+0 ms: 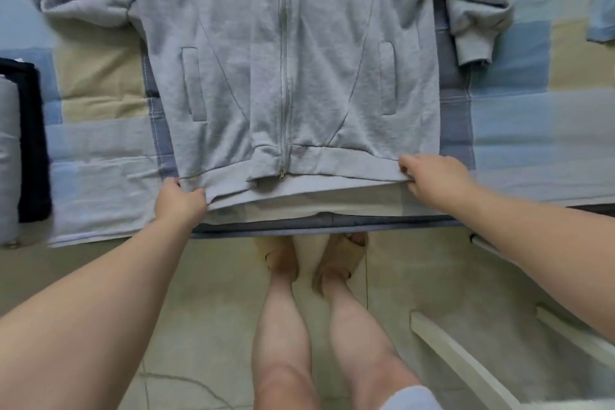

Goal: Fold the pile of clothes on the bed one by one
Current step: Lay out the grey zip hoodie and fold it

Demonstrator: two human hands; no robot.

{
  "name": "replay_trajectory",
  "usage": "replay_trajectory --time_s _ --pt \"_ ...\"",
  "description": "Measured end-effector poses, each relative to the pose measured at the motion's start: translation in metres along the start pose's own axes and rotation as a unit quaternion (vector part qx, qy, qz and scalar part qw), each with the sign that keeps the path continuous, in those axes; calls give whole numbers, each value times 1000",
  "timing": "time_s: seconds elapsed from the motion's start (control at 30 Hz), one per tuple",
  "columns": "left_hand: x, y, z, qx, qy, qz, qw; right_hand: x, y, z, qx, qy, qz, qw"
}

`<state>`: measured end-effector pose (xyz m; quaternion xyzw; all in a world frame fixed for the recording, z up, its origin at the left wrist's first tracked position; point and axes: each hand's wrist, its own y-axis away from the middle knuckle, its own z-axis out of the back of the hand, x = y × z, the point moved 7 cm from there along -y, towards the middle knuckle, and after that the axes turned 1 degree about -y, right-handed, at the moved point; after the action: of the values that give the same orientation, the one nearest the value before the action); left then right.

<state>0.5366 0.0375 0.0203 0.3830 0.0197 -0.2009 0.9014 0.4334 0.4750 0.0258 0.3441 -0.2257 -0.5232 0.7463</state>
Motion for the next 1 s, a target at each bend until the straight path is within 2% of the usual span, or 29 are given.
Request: replay_trajectory --time_s 0.13,0.2,0.27,0.33,0.4,0.47,0.53,0.67,0.7,0.73,0.8,0.87,0.93,1.0 --pt "4 5 1 -13 11 -3 1000 37 -2 -2 -20 -3 1 1000" --pt "-7 3 4 -19 -27 -75 997 69 -7 4 -69 -50 52 995" --pt "-16 -2 -5 13 -88 -149 985 111 -10 12 -122 -80 129 981" --pt "-16 -8 -13 30 -136 -185 973 150 -16 14 -155 -84 173 969" --pt "-13 -19 -15 22 -101 -203 974 187 -24 13 -163 -77 186 966" --pt "-2 -30 -12 18 -12 -183 983 221 -32 8 -155 -68 183 968" --pt "13 -41 -4 0 30 -167 986 244 -40 4 -148 -58 155 975" --pt "43 -66 15 -3 19 -112 994 257 -48 1 -157 -56 71 983" --pt "43 -68 20 -17 -9 -126 992 258 -50 2 -166 -57 61 983" --pt "35 -66 26 -50 -53 -177 981 259 -52 4 -175 -53 56 982" --pt "9 -51 28 -108 -151 -333 924 261 -55 10 -195 -35 64 978" --pt "-4 -39 15 -77 -238 -437 864 261 -57 13 -188 -27 78 979" --pt "-1 -45 2 -28 -314 -439 842 255 -57 11 -161 -33 76 984" --pt "5 -54 0 -25 -331 -434 838 252 -53 9 -134 -44 77 987"
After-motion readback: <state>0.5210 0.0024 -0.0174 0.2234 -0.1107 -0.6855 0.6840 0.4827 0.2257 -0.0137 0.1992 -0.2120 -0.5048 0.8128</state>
